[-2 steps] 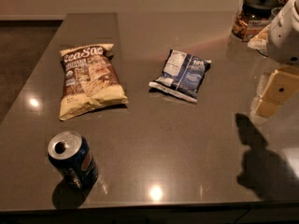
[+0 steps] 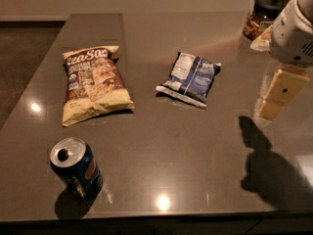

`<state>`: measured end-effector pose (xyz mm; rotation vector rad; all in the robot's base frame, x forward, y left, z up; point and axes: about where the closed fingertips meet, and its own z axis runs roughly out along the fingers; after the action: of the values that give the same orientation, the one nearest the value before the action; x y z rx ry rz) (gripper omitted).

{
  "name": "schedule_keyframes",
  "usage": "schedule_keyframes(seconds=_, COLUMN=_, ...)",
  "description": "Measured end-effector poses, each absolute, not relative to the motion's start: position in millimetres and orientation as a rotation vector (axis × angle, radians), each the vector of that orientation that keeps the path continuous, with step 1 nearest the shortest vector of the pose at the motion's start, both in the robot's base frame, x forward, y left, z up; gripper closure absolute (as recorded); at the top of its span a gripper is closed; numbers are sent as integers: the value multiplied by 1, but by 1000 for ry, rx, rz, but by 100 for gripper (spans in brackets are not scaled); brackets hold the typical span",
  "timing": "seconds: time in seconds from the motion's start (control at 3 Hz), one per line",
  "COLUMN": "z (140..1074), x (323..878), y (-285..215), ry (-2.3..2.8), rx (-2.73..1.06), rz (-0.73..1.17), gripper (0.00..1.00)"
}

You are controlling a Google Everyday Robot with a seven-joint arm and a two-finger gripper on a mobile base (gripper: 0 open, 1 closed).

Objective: Pick brown chip bag

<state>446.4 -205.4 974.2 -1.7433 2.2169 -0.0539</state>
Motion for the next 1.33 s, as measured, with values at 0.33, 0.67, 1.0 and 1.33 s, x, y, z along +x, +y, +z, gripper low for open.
schedule_keyframes(seconds=0.33, z=977, x=475, y=-165, ry=2143, rx=-1778, rz=36, gripper=0)
schedule_keyframes(seconds=0.67, z=979, x=492, y=-135, ry=2088, rx=-1794, rz=114, gripper=0)
schedule_keyframes(seconds=1.0, z=983, x=509, y=-78, ry=2046, rx=-1789, rz=221, gripper=0)
schedule_keyframes(seconds=1.33, z=971, x=519, y=-38, ry=2086, rx=-1752, rz=246, gripper=0)
